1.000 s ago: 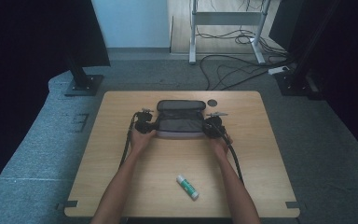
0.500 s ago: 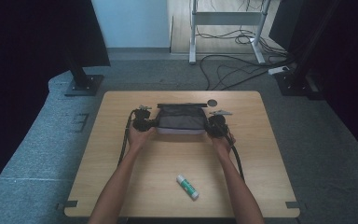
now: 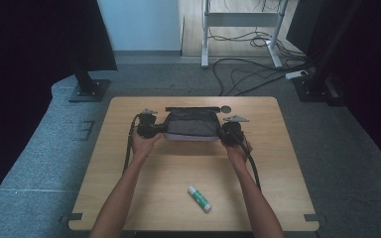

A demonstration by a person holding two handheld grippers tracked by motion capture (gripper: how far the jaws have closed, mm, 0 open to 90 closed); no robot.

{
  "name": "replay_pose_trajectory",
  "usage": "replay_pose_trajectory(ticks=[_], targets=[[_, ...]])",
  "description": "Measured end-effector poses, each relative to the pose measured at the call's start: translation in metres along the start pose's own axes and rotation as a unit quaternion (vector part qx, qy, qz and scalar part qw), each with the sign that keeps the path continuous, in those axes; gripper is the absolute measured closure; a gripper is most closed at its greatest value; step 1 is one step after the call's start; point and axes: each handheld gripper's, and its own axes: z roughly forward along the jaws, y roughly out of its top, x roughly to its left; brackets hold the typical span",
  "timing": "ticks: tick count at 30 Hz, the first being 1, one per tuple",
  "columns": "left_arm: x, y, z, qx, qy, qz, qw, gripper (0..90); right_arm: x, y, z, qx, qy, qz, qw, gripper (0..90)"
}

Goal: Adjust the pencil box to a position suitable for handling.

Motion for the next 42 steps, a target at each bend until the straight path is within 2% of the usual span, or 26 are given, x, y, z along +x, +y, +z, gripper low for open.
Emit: replay_pose_trajectory(ticks=[12, 21, 24, 42], targets=[[-0.004, 0.003, -0.011, -0.01, -0.009, 0.005, 0.9999, 87.2, 0.002, 0.006, -0.014, -0.015, 0.004, -0.006, 0.9999, 86.1], [-0.006, 0.008, -0.026, -0.025, -0.013, 0.008, 0.9996, 87.2, 0.006, 0.014, -0.022, -0.026, 0.013, -0.007, 0.9995, 86.2], [-0.006, 0.009, -0.032, -0.03, -0.013, 0.01, 0.9994, 87.2, 0.011, 0.017, -0.028, -0.03, 0.013, -0.018, 0.9993, 86.2], [-0.016, 0.008, -0.057, -0.045, -0.022, 0.033, 0.9982, 87.1, 0.017, 0.017, -0.045, -0.045, 0.024, -0.025, 0.9984, 86.2]])
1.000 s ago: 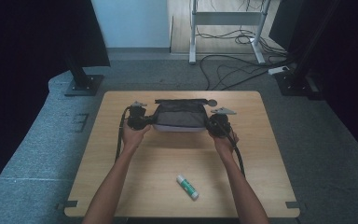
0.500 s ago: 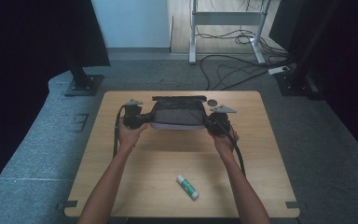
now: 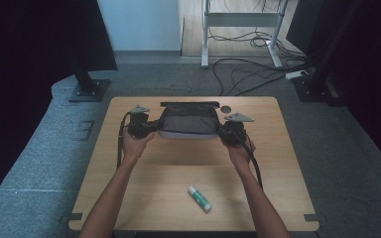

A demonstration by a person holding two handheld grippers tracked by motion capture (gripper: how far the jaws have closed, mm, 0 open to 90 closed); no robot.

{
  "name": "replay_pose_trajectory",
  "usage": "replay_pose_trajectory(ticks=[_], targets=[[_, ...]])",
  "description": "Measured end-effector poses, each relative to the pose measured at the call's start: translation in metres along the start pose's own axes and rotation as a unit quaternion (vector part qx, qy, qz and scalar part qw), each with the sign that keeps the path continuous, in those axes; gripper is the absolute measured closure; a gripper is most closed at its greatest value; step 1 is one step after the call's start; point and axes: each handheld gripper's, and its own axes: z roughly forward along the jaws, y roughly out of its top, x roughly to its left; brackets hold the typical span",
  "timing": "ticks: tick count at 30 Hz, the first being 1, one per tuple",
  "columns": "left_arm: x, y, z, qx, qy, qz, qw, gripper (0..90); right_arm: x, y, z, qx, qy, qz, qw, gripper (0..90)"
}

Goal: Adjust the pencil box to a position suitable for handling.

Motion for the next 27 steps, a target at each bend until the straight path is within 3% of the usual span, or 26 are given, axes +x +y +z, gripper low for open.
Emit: replay_pose_trajectory(ticks=[7, 27], targets=[[-0.006, -0.005, -0.007, -0.006, -0.005, 0.014, 0.9999, 87.1, 0.001, -0.003, -0.007, -0.005, 0.005, 0.0, 1.0, 86.2], [-0.014, -0.023, -0.023, -0.011, -0.025, 0.015, 0.9995, 86.9, 0.01, -0.015, -0.024, -0.006, 0.017, -0.006, 0.9998, 86.1]])
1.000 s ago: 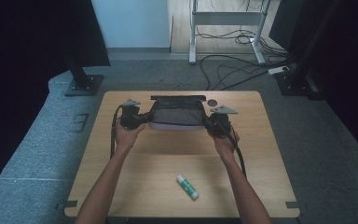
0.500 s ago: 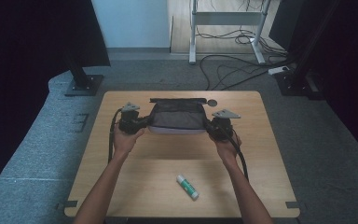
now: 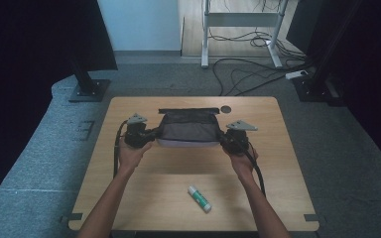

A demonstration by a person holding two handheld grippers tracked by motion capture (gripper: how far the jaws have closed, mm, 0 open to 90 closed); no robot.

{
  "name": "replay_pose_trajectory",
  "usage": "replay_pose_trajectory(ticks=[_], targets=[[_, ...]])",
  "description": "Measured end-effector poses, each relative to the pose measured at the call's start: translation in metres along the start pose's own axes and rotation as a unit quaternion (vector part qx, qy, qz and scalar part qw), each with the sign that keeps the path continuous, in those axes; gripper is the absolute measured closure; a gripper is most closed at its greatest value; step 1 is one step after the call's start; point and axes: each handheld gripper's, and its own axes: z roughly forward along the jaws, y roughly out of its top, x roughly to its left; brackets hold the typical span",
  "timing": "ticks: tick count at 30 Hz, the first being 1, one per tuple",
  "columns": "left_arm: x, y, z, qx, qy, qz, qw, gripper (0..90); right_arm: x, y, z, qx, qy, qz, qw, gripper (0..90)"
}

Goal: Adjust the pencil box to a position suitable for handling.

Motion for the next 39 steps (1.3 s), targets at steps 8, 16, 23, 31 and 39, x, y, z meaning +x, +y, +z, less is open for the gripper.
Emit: replay_pose_trajectory(ticks=[8, 16, 23, 31, 39], targets=[[-0.004, -0.008, 0.0, 0.002, -0.007, 0.003, 1.0, 87.0, 0.003, -0.009, -0.006, -0.002, -0.002, -0.008, 1.0, 86.2], [-0.005, -0.02, 0.006, 0.013, -0.015, 0.0, 0.9998, 87.0, 0.003, -0.022, -0.009, 0.009, -0.002, -0.013, 0.9999, 86.1], [-0.007, -0.027, 0.009, 0.022, -0.019, -0.001, 0.9996, 86.9, 0.003, -0.034, -0.01, 0.013, 0.0, -0.01, 0.9999, 86.1], [-0.009, -0.04, 0.015, 0.032, -0.025, -0.005, 0.9992, 86.8, 0.002, -0.048, -0.01, 0.024, 0.001, -0.008, 0.9997, 86.1], [-0.006, -0.052, 0.028, 0.052, -0.021, -0.012, 0.9984, 86.7, 0.0, -0.062, 0.0, 0.048, 0.002, -0.003, 0.9989, 86.1]])
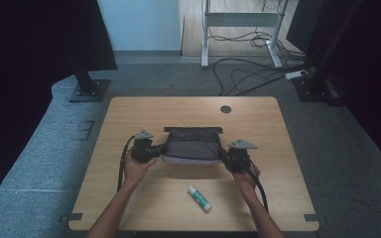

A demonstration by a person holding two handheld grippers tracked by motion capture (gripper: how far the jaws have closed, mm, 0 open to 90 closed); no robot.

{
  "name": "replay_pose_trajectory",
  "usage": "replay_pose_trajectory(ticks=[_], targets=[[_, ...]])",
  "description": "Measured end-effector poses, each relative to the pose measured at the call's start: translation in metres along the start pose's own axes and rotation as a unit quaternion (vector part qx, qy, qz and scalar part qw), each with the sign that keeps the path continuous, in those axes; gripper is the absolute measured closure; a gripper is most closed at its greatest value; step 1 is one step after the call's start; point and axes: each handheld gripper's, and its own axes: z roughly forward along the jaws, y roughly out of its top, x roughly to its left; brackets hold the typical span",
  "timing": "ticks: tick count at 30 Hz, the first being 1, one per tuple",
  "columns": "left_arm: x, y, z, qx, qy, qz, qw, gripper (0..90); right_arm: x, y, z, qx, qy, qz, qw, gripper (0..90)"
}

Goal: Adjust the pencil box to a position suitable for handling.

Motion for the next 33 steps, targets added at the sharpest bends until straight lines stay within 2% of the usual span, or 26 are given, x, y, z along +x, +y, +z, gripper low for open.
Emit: replay_pose_trajectory(ticks=[5, 14, 21, 25, 26, 27, 28, 29, 31, 33], targets=[[0.005, -0.011, 0.013, 0.023, -0.004, -0.008, 0.9997, 86.3, -0.002, -0.012, 0.011, 0.022, -0.001, 0.007, 0.9997, 86.0], [0.007, -0.017, 0.023, 0.042, 0.001, -0.013, 0.999, 84.8, -0.003, -0.023, 0.021, 0.047, -0.002, 0.01, 0.9988, 85.3], [0.01, -0.019, 0.028, 0.048, 0.003, -0.02, 0.9987, 84.0, -0.003, -0.026, 0.023, 0.047, 0.0, 0.013, 0.9988, 83.6], [0.01, -0.022, 0.031, 0.059, -0.003, -0.026, 0.9979, 79.1, -0.003, -0.026, 0.022, 0.046, 0.0, 0.011, 0.9989, 77.4], [0.008, -0.023, 0.031, 0.06, 0.006, -0.024, 0.9979, 68.1, -0.004, -0.026, 0.021, 0.04, -0.001, 0.012, 0.9991, 70.5], [0.008, -0.023, 0.031, 0.06, 0.006, -0.024, 0.9979, 61.1, -0.004, -0.026, 0.021, 0.04, -0.001, 0.012, 0.9991, 70.5], [0.007, -0.023, 0.031, 0.058, 0.011, -0.026, 0.9979, 61.1, -0.004, -0.026, 0.02, 0.038, -0.001, 0.01, 0.9992, 67.2], [0.007, -0.022, 0.03, 0.055, 0.016, -0.029, 0.9979, 52.0, -0.004, -0.025, 0.019, 0.036, -0.002, 0.011, 0.9993, 61.8], [0.006, -0.02, 0.026, 0.043, 0.038, -0.027, 0.998, 41.4, -0.004, -0.025, 0.017, 0.032, -0.005, 0.008, 0.9994, 55.7], [0.006, -0.018, 0.022, 0.034, 0.044, -0.026, 0.9981, 37.9, -0.004, -0.025, 0.014, 0.024, -0.011, 0.01, 0.9996, 51.3]])
